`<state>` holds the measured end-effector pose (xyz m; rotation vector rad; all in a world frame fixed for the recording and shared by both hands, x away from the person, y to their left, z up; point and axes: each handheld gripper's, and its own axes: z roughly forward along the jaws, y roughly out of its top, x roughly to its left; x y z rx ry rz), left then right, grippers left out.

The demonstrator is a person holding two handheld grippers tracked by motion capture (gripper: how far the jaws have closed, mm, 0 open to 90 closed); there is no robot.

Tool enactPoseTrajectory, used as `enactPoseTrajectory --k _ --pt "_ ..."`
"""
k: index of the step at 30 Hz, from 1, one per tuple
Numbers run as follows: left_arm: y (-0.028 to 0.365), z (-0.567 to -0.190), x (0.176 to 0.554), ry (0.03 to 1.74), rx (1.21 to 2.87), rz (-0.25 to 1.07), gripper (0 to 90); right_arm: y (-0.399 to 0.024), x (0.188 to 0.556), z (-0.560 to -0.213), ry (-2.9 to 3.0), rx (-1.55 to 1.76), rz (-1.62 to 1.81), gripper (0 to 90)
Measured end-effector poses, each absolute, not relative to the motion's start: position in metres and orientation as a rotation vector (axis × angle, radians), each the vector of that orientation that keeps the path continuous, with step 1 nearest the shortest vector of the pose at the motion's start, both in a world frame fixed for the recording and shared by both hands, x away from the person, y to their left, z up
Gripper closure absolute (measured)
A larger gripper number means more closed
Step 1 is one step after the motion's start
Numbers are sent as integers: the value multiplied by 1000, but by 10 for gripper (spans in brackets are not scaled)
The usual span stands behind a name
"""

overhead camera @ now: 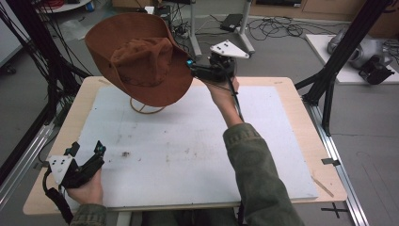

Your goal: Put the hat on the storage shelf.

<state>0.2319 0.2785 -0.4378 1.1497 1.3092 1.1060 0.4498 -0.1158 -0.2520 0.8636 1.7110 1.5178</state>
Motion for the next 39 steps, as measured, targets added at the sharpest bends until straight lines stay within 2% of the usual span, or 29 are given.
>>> enactPoseTrajectory --k 3,4,8,12,22,39 --pt "278 -437 232 1309 1146 1109 233 -131 443 -256 1679 877 1505 114" --pt "278 -437 232 1309 1146 1109 233 -151 433 -261 1640 907 1497 114" --pt "277 -437 234 1313 1142 1107 232 -174 422 -265 1574 935 1451 115" --pt "275 -437 237 1308 1148 1102 232 -215 403 -276 1530 1009 1426 114" --pt "275 -437 238 1318 1134 1100 232 -269 360 -306 1422 1081 1357 114" --pt "275 -438 238 1329 1133 1103 232 -301 306 -381 1368 1201 1260 114"
